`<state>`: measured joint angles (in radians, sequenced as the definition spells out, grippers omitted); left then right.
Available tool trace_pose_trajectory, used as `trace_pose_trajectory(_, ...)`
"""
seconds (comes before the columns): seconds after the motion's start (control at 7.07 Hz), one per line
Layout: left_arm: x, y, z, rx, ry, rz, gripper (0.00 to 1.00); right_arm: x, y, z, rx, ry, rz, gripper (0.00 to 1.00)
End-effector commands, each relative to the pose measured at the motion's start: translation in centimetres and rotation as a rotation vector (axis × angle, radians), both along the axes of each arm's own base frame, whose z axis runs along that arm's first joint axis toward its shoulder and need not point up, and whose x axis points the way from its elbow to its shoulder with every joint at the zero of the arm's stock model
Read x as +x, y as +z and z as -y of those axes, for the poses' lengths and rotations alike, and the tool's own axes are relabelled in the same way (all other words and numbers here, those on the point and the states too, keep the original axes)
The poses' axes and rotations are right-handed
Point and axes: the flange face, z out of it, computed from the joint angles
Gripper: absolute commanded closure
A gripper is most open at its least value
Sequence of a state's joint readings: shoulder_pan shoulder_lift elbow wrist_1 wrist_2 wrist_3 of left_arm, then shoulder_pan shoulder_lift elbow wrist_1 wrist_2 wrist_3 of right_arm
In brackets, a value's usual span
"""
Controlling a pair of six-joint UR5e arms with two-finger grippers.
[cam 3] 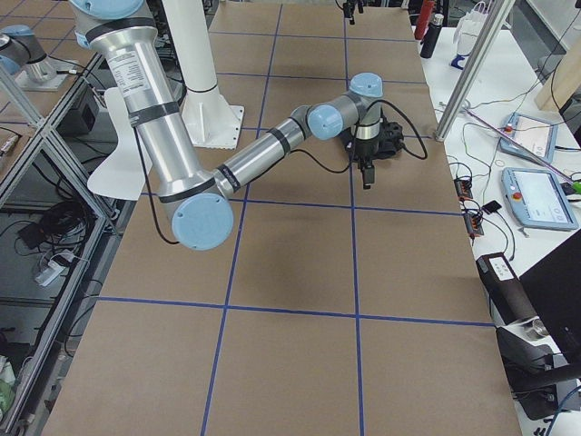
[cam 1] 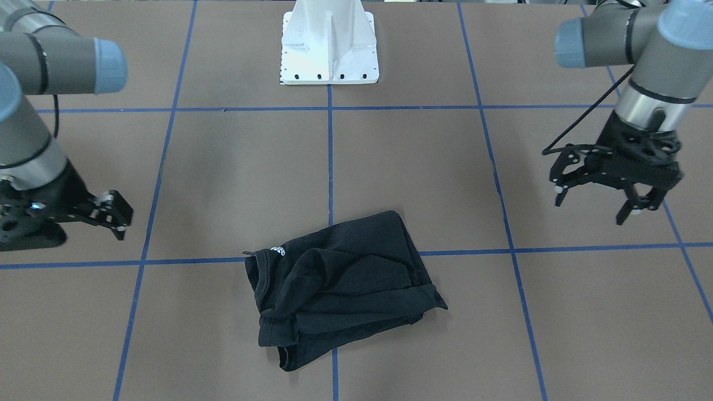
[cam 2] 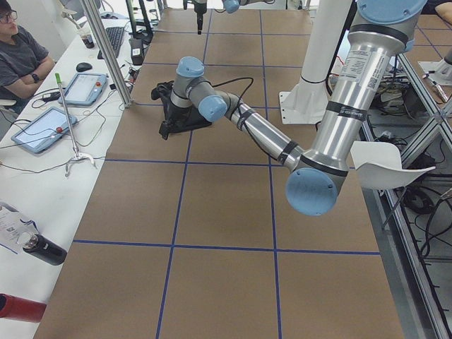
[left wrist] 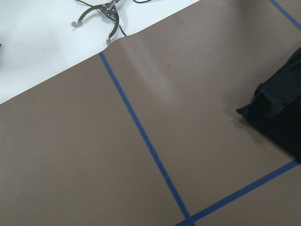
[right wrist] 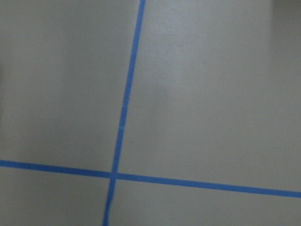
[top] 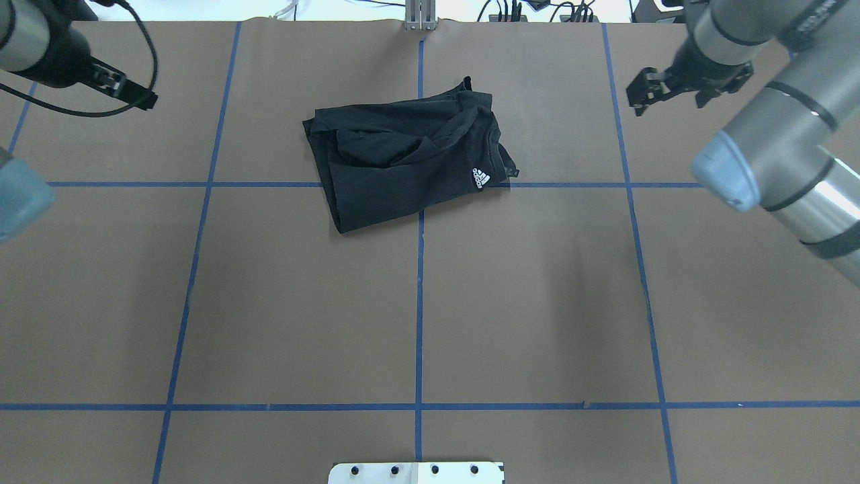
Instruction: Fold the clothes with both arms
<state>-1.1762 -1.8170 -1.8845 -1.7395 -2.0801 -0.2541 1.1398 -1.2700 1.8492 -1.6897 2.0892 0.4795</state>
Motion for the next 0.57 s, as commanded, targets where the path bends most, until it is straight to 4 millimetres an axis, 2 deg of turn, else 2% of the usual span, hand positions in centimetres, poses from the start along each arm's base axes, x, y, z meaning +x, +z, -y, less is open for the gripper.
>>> trace_pose_trajectory(0.0, -8.0, 7.7, -2.3, -0.042, 0.015, 0.057, 0.00, 13.8, 10.8, -5.8, -0.004, -0.096, -0.002, 0.00)
trace_pose_trajectory(0.14, -12.1, 9.8, -2.6, -0.011, 0.027, 0.110, 0.00, 19.4, 15.3, -8.8, -0.031, -0.091, 0.004, 0.00)
trace_pose_trajectory(0.28, -15.9, 13.9, -3.6, -0.036, 0.028, 0.149, 0.00, 23.1, 20.0, -12.9, -0.060, -0.108, -0.008, 0.00)
trace_pose_trajectory(0.42, -17.7, 16.8, -4.2, -0.104, 0.027, 0.101, 0.00, 24.9, 23.3, -16.3, -0.098, -0.114, -0.022, 0.00)
